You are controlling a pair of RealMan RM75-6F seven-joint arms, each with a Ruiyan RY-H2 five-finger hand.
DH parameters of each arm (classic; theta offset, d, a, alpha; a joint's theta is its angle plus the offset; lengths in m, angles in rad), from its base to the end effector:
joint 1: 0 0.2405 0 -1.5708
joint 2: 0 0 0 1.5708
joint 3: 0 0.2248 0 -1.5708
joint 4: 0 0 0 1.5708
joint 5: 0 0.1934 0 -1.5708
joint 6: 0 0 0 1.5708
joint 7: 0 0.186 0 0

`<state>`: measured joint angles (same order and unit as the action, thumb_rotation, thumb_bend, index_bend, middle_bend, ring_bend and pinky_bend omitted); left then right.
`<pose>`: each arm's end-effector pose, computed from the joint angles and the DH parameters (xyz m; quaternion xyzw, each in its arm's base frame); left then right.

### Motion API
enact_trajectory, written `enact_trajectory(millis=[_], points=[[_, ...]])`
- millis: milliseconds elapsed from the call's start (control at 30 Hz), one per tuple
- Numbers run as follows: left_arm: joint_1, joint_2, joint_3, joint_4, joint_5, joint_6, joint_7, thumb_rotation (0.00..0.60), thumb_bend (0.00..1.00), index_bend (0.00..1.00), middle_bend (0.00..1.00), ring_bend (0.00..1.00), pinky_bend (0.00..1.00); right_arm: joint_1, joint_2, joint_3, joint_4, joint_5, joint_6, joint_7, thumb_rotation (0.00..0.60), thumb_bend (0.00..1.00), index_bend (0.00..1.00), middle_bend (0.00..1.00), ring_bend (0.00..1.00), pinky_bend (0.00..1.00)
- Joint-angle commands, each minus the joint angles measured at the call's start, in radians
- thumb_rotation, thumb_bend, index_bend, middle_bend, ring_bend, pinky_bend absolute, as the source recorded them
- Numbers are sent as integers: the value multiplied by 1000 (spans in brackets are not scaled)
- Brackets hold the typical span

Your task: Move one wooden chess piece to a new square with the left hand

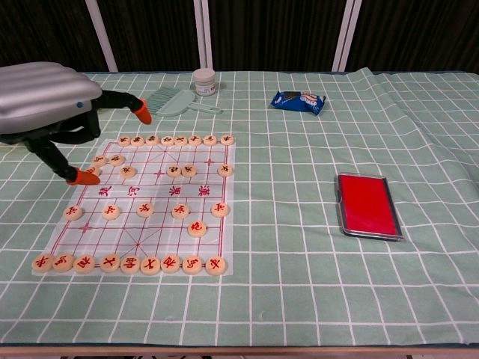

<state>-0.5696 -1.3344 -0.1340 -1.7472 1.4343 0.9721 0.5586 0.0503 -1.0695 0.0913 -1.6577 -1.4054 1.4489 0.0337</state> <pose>-0.1094 0.2963 0.0191 -0.8204 -0.2217 -0.3395 0.4031 -0.2930 -0.2162 0.1784 0.5502 -0.4251 0.3769 0.6120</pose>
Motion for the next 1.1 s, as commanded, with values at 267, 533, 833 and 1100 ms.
enact_trajectory(millis=[267, 533, 833, 1100], points=[[-114, -59, -9, -16, -147, -114, 148, 600, 159, 381, 1000, 956, 948, 1, 5, 2, -5, 7, -7, 14, 600, 303, 0, 0, 0, 0], [-182, -120, 20, 32, -218, -162, 212, 600, 160, 444, 1000, 959, 950, 2, 8, 3, -7, 13, -12, 23, 600, 303, 0, 0, 0, 0], [-224, -203, 40, 110, -252, -153, 230, 600, 155, 447, 1000, 964, 952, 3, 12, 5, -10, 19, -19, 32, 600, 303, 0, 0, 0, 0], [-257, -243, 50, 139, -315, -162, 249, 600, 156, 439, 1000, 964, 952, 3, 15, 5, -12, 23, -24, 41, 600, 303, 0, 0, 0, 0]])
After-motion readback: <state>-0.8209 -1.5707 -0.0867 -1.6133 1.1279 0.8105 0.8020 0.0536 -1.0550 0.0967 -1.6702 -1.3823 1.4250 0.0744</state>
